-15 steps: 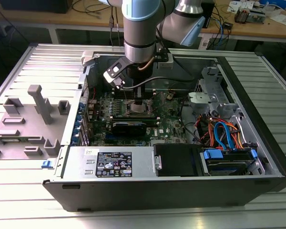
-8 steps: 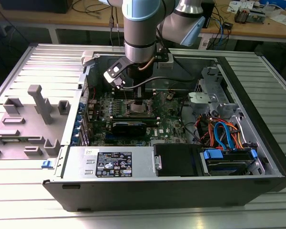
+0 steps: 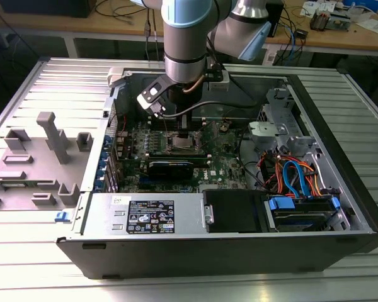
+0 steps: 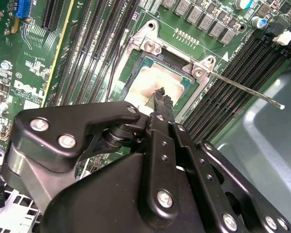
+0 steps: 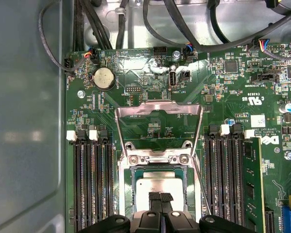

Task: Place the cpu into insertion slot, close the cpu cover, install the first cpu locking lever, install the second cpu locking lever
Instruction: 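Close the cpu cover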

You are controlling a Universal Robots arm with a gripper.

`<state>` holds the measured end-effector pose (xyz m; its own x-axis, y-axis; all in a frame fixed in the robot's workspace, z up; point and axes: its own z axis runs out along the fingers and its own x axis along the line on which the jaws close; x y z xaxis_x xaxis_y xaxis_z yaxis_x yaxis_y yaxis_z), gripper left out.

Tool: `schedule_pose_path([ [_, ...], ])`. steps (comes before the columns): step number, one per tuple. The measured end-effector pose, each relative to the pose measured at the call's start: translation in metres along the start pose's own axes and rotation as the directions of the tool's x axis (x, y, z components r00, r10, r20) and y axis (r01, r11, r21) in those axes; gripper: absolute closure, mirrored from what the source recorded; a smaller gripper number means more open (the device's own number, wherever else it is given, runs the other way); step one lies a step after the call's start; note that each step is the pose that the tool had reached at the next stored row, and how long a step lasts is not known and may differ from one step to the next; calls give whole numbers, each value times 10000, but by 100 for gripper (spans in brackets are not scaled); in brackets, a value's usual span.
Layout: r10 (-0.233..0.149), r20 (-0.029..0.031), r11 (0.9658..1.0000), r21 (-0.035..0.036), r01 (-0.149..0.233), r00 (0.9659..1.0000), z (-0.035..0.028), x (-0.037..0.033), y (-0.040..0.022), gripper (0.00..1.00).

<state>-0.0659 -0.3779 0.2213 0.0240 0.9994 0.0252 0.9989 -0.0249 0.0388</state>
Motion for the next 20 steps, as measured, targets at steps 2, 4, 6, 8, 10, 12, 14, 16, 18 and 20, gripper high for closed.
schedule_pose_path([
  [2, 0, 0, 10000, -1, 0, 10000, -12, 1, 2, 89],
  [4, -1, 0, 10000, -1, 1, 10000, -66, 2, 4, 89],
  [6, -1, 0, 10000, -1, 1, 10000, -84, 2, 4, 89],
  [8, 0, 1, 10000, -1, 0, 10000, -106, 3, 5, 89],
  [10, 0, 0, 10000, -2, 0, 10000, -124, 3, 6, 89],
  [12, 0, -2, 10000, -2, 0, 10000, -134, 4, 6, 89],
  [14, -1, 0, 10000, -1, 1, 10000, -142, 4, 7, 89],
  [16, 0, -1, 10000, -2, 0, 10000, -152, 4, 7, 89],
  [18, 0, -2, 10000, -2, 0, 10000, -155, 4, 7, 89],
  [20, 0, -1, 10000, -2, 0, 10000, -158, 4, 7, 89],
])
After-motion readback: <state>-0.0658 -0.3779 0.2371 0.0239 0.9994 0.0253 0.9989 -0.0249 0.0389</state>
